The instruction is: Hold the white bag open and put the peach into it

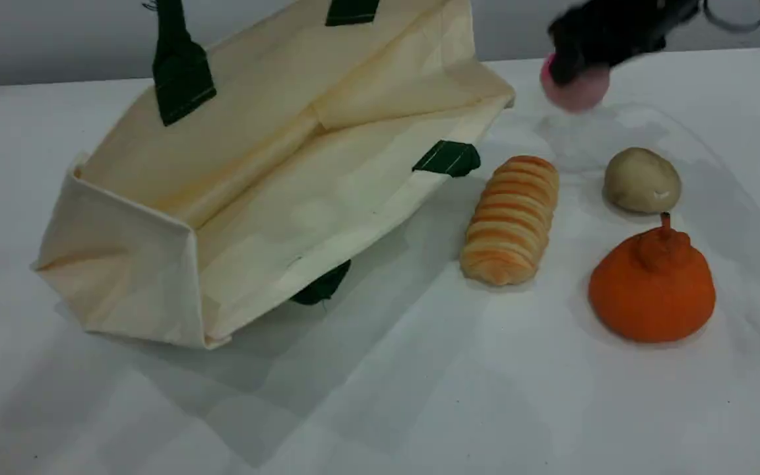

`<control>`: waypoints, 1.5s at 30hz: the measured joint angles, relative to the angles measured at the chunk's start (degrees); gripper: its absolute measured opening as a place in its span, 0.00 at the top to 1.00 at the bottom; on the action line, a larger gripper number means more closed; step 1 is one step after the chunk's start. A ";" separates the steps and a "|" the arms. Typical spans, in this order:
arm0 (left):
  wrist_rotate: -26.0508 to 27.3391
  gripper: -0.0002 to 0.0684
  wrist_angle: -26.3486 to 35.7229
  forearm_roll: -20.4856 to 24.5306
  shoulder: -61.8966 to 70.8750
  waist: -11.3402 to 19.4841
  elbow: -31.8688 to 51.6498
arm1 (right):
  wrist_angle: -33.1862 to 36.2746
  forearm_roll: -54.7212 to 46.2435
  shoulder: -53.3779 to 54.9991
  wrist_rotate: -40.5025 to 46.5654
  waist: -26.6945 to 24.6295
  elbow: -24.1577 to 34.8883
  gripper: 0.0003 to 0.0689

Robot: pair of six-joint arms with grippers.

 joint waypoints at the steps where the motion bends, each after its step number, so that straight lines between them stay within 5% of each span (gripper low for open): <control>1: 0.00 0.86 0.00 0.00 0.00 0.00 0.00 | 1.17 -0.54 -0.74 0.64 0.00 0.00 0.51; 12: 0.00 0.86 -0.06 2.10 0.00 0.11 0.00 | 13.25 -15.65 -10.14 17.34 -4.77 0.06 0.52; 22: -1.20 0.86 -0.06 3.19 0.00 0.11 0.00 | 17.16 -13.61 -19.50 22.25 -5.23 2.76 0.52; 36: -1.31 0.86 -0.06 3.08 0.00 0.11 0.00 | 4.79 -1.10 -42.01 19.32 -4.79 26.98 0.52; 45: -1.31 0.86 -0.06 3.08 0.00 0.11 0.00 | -5.22 14.41 -48.56 7.03 5.70 41.06 0.52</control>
